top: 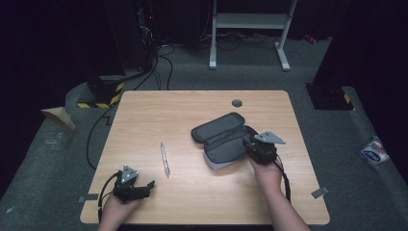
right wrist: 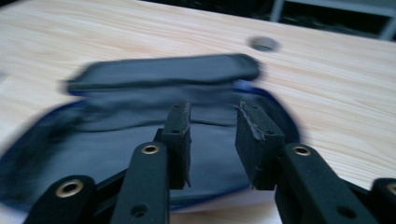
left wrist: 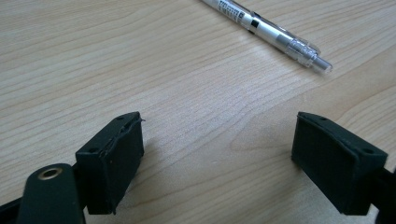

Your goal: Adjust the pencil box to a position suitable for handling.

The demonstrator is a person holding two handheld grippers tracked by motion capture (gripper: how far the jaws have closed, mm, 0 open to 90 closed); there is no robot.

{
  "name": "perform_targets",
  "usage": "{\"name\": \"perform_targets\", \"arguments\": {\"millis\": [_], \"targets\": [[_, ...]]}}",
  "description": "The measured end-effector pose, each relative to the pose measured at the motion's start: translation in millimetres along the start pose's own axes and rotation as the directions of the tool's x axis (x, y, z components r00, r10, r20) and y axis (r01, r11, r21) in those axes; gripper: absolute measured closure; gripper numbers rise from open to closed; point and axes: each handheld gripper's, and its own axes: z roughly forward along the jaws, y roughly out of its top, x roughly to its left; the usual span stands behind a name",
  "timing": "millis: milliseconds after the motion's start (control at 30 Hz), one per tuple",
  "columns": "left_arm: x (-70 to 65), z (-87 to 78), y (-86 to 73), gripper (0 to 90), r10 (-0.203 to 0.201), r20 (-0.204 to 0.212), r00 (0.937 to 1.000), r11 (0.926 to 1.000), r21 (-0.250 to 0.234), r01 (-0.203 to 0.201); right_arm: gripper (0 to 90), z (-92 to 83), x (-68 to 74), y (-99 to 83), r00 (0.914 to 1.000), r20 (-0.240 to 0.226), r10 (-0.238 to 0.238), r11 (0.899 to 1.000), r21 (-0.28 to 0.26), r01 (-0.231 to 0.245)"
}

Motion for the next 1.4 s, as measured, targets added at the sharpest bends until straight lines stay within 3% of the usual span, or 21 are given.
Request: {"name": "perform_targets", "arguments": {"millis": [167, 367, 500, 567, 667, 800, 833, 1000, 1067, 1200, 1300, 1400], "targets": [[0.2, 0.0, 0.1, 16.7, 0.003, -0.001, 1.0000, 1.0000, 0.000, -0.003, 62.0, 10.8, -28.3, 0.6, 0.9967, 0.077, 0.027, 0.999, 0.044, -0.031], [-1.6, -1.1, -0.6, 20.9, 0.009, 0.007, 0.9999, 0.9999, -0.009, -0.009, 62.4, 24.5, -43.4, -2.0, 0.9938, 0.099, 0.052, 0.995, 0.078, -0.059], [-3.0, -2.7, -1.8, 26.2, 0.020, 0.015, 0.9997, 0.9996, -0.022, -0.020, 68.7, 32.4, -46.3, -7.3, 0.9938, 0.090, 0.065, 0.991, 0.112, -0.075], [-4.3, -5.4, -2.9, 33.0, 0.035, 0.030, 0.9989, 0.9991, -0.025, -0.034, 73.3, 32.7, -44.4, -9.0, 0.9940, 0.086, 0.068, 0.990, 0.118, -0.078], [-6.8, -8.5, -0.8, 42.0, 0.021, 0.064, 0.9977, 0.9997, -0.013, -0.020, 76.7, 30.4, -41.3, -12.3, 0.9954, 0.071, 0.064, 0.990, 0.118, -0.072], [-14.1, -11.9, 4.7, 45.3, 0.009, 0.094, 0.9955, 0.9989, -0.046, -0.004, 77.1, 26.1, -38.4, -17.1, 0.9961, 0.056, 0.068, 0.990, 0.117, -0.074], [-20.4, -14.1, 11.2, 46.0, -0.003, 0.119, 0.9929, 0.9965, -0.083, 0.013, 76.2, 21.4, -35.2, -21.9, 0.9972, 0.039, 0.064, 0.991, 0.115, -0.068], [-42.0, -13.1, 28.5, 49.0, 0.000, 0.131, 0.9914, 0.9906, -0.135, 0.018, 73.7, 11.5, -27.9, -32.5, 0.9981, -0.003, 0.062, 0.993, 0.099, -0.062], [-49.6, -9.0, 36.1, 51.6, 0.002, 0.118, 0.9930, 0.9914, -0.130, 0.014, 73.3, 9.3, -27.1, -36.0, 0.9981, -0.015, 0.060, 0.994, 0.095, -0.059], [-63.6, 5.3, 50.0, 58.5, -0.032, 0.128, 0.9912, 0.9925, -0.113, 0.047, 72.6, 6.8, -27.2, -41.6, 0.9963, -0.031, 0.081, 0.992, 0.095, -0.078], [-76.3, 21.0, 59.7, 59.9, -0.043, 0.139, 0.9893, 0.9940, -0.094, 0.057, 72.1, 6.9, -28.0, -44.6, 0.9955, -0.039, 0.087, 0.992, 0.090, -0.083], [-90.3, 36.6, 71.1, 57.6, -0.035, 0.110, 0.9933, 0.9958, -0.081, 0.044, 71.5, 5.9, -27.2, -45.5, 0.9936, -0.051, 0.101, 0.991, 0.089, -0.096]]}}
